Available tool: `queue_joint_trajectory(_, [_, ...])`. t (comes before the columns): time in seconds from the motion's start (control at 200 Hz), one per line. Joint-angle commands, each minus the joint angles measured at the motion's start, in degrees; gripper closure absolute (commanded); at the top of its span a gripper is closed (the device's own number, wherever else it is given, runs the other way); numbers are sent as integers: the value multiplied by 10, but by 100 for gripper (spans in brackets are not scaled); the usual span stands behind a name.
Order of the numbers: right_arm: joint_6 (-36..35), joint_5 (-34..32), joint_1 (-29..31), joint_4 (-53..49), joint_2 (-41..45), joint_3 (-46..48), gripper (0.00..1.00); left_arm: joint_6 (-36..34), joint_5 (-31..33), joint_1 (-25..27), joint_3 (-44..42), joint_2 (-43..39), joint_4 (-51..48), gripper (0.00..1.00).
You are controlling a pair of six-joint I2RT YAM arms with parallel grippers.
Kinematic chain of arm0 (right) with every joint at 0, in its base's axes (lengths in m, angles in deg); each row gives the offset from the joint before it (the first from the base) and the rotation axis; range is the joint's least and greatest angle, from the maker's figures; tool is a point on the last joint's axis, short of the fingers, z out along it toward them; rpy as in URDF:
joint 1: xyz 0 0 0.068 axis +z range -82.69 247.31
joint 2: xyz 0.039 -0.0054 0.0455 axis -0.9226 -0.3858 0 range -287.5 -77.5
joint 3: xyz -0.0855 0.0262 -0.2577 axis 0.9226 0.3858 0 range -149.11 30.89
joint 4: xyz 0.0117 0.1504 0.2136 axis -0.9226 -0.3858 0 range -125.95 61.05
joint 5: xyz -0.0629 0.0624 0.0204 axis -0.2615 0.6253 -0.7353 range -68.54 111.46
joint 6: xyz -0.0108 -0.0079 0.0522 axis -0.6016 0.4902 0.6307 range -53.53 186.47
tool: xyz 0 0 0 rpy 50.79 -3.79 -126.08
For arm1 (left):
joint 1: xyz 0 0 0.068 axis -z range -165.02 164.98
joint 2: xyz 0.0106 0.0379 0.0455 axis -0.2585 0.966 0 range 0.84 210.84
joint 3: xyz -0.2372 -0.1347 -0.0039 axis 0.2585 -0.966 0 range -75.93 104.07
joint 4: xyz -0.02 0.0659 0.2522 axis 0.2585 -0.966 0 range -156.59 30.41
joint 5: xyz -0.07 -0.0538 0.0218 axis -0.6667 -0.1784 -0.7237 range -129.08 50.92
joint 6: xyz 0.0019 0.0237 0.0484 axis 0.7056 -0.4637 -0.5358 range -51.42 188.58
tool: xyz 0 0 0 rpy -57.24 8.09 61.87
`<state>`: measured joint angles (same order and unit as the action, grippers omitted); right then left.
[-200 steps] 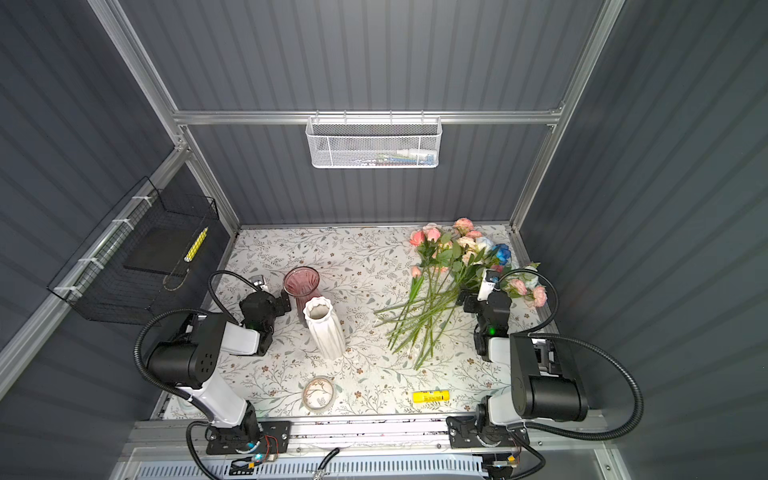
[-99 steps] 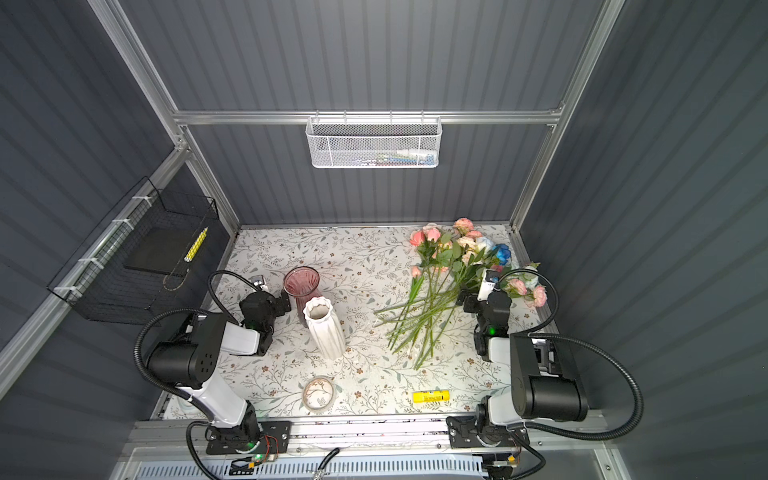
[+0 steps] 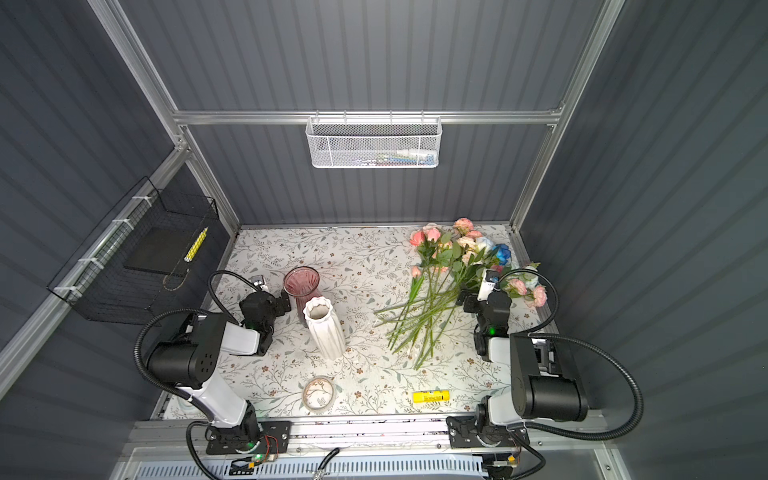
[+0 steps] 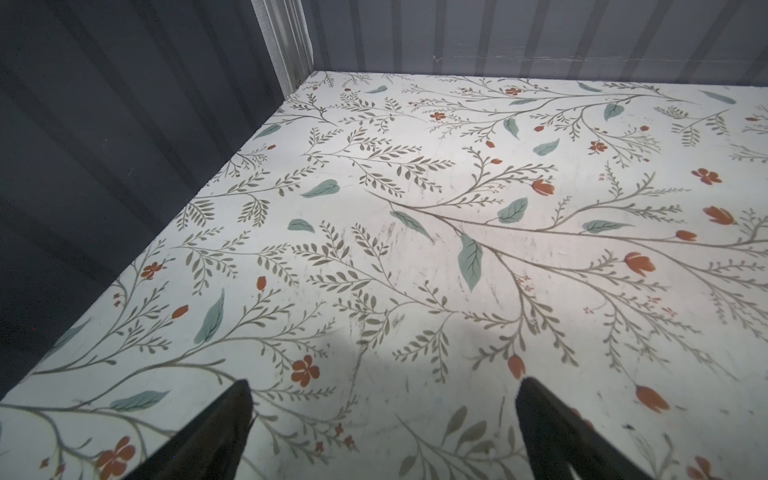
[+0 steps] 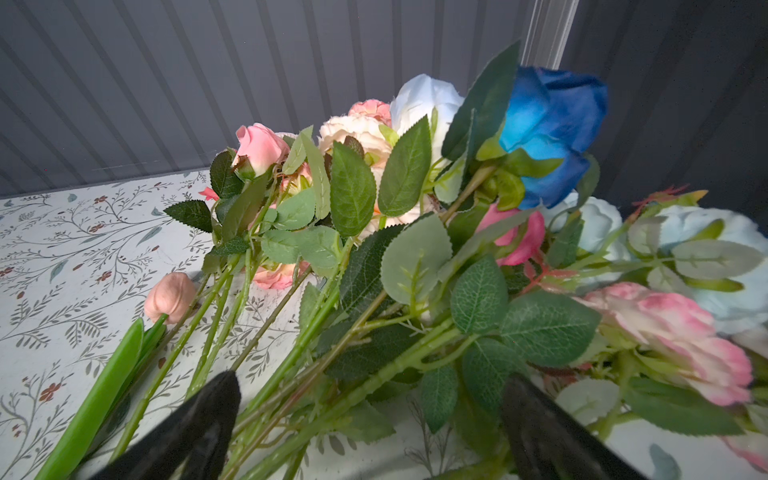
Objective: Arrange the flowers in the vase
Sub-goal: 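Move the right gripper toward the white vase while the left approaches the pink vase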
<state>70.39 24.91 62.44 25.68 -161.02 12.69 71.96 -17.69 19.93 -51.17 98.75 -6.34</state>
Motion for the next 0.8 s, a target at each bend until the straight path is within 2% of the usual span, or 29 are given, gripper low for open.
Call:
queue_joint_trajectory(0.0, [-6, -3, 4, 2, 1, -8, 1, -9, 8, 3, 8, 3, 16, 0])
queue_joint_trajectory(0.235, [0, 12, -6, -1, 2, -10, 1, -9, 10, 3, 5, 0, 24, 0])
queue_joint_trajectory(0.265, [5, 0, -5, 4, 6, -6, 1, -5, 32, 4, 4, -12, 18, 0])
queue_joint_trajectory(0.3, [14, -24, -5, -3, 19, -4, 1, 7, 25, 3, -1, -30, -11, 0])
queue_joint_trajectory(0.39, [22, -60, -3, -57, 69, -7, 1, -7, 27, 4, -32, -37, 61, 0])
queue_joint_trajectory(0.485, [17, -88, 8, -117, 104, -27, 1, 26, 82, 4, -19, -86, -17, 0])
queue_joint_trajectory(0.58, [18, -136, 30, -197, 131, -63, 1, 27, 88, 4, 16, -125, -107, 0])
queue_joint_trajectory(0.65, [33, -177, 46, -230, 141, -84, 1, 41, 106, 4, 22, -150, -125, 0])
queue_joint_trajectory(0.705, [37, -224, 64, -253, 148, -103, 1, 83, 134, 4, 24, -180, -141, 0])
queue_joint_trajectory(0.795, [54, -335, 99, -284, 143, -142, 1, 169, 167, 4, 44, -228, -207, 0])
